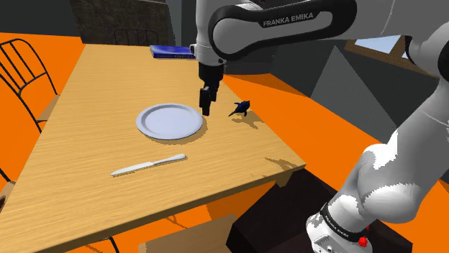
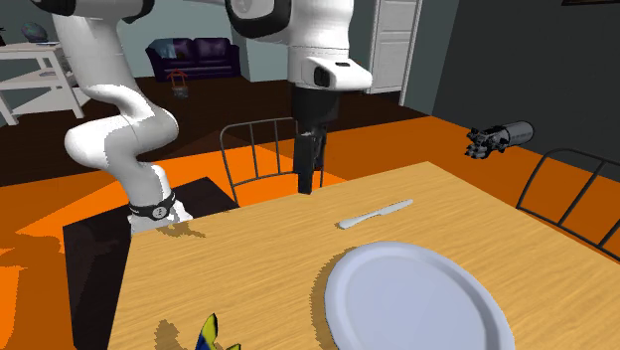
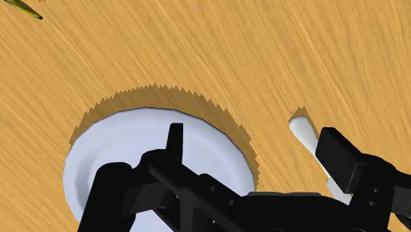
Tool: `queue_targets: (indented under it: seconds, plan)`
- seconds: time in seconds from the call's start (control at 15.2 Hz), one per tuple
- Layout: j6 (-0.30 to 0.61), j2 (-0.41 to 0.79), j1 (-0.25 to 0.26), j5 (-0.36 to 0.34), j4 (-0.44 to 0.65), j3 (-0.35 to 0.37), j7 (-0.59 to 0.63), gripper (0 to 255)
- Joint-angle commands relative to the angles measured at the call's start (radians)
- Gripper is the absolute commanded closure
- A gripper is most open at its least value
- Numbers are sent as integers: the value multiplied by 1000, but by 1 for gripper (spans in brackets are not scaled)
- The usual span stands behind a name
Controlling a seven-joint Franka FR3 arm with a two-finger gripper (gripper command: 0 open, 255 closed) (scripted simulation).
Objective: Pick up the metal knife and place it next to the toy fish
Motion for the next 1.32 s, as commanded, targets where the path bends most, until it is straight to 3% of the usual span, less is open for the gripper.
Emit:
queue_targets:
  seconds: [0.0,0.53,1.12,1.25]
  plan:
    - [-2,76,18,-20,60,19,-16,0]
    - [-36,341,108,-107,281,85,-75,0]
    - [-109,626,246,-211,548,133,-159,0]
    - [-97,632,248,-213,540,133,-160,0]
